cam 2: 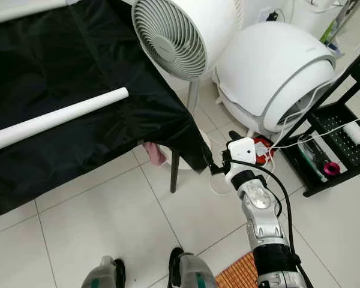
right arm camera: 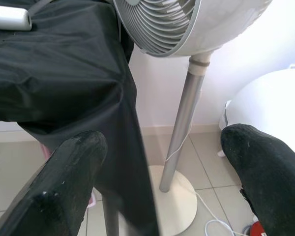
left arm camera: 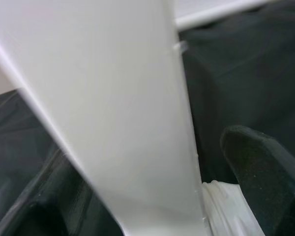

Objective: Building children table

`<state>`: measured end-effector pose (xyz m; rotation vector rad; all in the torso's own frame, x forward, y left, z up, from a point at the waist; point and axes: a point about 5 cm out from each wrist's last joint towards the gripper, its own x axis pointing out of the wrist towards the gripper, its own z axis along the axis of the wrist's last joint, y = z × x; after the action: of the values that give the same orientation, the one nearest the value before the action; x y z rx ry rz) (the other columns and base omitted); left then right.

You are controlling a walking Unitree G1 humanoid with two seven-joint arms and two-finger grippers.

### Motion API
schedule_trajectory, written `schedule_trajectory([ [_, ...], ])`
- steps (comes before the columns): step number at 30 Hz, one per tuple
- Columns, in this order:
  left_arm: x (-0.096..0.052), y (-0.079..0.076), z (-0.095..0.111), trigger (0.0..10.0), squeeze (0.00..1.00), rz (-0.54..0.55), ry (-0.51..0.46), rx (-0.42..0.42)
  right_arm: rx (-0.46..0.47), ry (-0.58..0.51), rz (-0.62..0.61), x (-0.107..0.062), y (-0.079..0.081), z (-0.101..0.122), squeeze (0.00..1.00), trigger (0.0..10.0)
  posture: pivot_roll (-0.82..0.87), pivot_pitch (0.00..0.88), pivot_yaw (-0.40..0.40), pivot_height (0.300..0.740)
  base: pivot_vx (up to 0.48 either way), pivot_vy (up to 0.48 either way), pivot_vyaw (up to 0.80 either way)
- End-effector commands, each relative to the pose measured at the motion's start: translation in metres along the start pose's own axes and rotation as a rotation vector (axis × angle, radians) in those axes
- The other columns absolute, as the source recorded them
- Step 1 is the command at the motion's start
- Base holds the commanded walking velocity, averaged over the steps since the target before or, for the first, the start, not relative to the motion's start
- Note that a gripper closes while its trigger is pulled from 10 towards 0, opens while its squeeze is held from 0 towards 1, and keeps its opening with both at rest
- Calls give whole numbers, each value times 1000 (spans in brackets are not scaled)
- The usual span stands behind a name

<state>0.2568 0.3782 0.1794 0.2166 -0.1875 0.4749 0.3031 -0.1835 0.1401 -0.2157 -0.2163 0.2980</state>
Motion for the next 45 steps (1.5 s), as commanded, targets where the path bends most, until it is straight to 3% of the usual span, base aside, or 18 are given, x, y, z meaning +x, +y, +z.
schedule_trajectory([
  [1,-8,1,6,10000,0,-50,-44,-20,7,13,4,-1,1,-5,0,10000,-70,177,-13,740,0,0,0],
  [4,-23,-5,11,10000,0,-161,-76,-53,-3,9,5,3,1,-5,0,10000,-56,172,-21,740,0,0,0],
  [12,-43,-2,2,10000,0,-188,-38,-36,-2,6,6,6,0,-5,0,10000,-36,167,-33,740,0,0,0],
  [14,-54,-4,-2,10000,0,-202,-15,-52,-7,10,3,7,-1,-6,0,10000,-16,158,-44,740,0,0,0],
  [18,-59,-6,-3,10000,0,-204,-7,-51,-11,14,0,8,-2,-7,0,10000,-13,156,-46,740,0,0,0],
  [20,-62,-12,-4,10000,0,-214,-2,-71,-16,16,-1,10,-3,-8,0,10000,-6,153,-49,740,0,0,0],
  [21,-68,-38,-5,10000,0,-266,20,-170,-26,16,0,13,-2,-8,0,10000,3,137,-57,740,0,0,0],
  [22,-69,-48,-5,10000,0,-290,16,-181,-33,13,4,15,-1,-8,0,10000,3,130,-56,740,0,0,0],
  [30,-61,-72,-4,10000,0,-336,24,-230,-34,8,0,21,-2,-8,0,10000,10,97,-57,740,0,0,0],
  [45,-44,-78,16,10000,0,-305,-23,-244,-57,4,-43,27,-12,-7,0,10000,5,85,-43,740,0,0,692],
])
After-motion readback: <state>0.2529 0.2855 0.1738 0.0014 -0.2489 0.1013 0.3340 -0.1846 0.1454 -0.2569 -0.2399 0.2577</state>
